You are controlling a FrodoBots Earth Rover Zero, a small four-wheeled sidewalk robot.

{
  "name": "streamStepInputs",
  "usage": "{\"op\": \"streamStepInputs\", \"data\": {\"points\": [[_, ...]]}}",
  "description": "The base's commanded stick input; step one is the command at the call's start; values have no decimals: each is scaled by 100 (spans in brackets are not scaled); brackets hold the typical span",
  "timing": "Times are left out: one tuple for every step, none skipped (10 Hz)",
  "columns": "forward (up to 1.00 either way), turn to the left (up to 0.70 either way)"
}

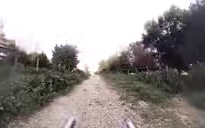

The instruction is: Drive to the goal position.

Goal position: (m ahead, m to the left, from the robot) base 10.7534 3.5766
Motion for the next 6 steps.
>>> {"op": "streamStepInputs", "data": {"points": [[70,0],[70,0],[70,0],[70,0],[70,0],[70,0]]}}
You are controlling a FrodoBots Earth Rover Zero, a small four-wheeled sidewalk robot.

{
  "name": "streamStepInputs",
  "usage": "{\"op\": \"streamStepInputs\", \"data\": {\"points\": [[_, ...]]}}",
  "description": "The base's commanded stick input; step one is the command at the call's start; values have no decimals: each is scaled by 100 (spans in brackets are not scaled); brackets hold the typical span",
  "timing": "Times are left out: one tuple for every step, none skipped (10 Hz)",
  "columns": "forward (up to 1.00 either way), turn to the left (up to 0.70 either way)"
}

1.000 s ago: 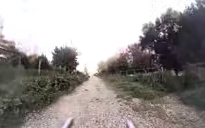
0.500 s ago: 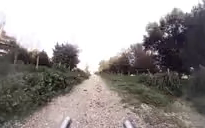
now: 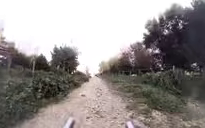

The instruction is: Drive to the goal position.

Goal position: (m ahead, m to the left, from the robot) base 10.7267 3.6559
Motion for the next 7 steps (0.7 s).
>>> {"op": "streamStepInputs", "data": {"points": [[70,0],[70,0],[70,0],[70,12],[70,24],[70,1],[70,0]]}}
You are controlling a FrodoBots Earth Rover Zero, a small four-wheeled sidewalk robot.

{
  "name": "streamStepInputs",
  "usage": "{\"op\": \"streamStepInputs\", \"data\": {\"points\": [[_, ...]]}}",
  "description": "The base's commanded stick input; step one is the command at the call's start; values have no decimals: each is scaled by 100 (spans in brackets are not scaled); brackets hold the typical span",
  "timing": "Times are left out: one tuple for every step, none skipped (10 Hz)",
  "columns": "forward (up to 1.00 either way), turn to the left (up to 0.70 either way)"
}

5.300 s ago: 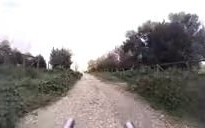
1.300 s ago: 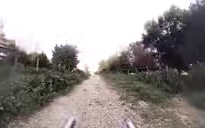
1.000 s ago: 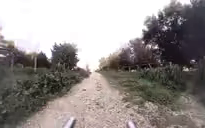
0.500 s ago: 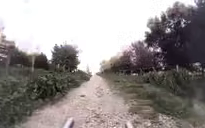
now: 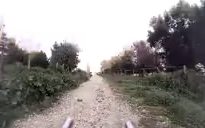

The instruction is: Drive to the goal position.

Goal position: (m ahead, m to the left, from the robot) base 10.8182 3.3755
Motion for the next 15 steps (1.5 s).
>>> {"op": "streamStepInputs", "data": {"points": [[70,0],[70,0],[70,0],[70,0],[70,0],[70,0],[70,0],[70,0],[70,0],[70,0],[70,0],[70,0],[70,0],[70,0],[70,0]]}}
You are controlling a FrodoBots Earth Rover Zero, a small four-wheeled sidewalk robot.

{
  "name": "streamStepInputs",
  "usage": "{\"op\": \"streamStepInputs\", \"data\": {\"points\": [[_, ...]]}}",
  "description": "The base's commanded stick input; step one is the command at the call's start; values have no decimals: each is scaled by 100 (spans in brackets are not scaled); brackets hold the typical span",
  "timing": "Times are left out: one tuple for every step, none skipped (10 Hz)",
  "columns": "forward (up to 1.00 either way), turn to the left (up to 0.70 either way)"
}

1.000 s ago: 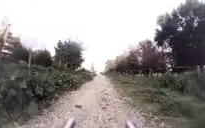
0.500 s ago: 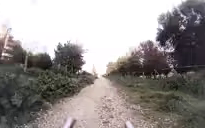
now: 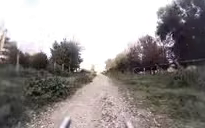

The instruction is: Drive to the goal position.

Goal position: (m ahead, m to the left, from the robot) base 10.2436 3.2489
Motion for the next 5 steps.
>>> {"op": "streamStepInputs", "data": {"points": [[70,0],[70,0],[70,0],[70,0],[70,0]]}}
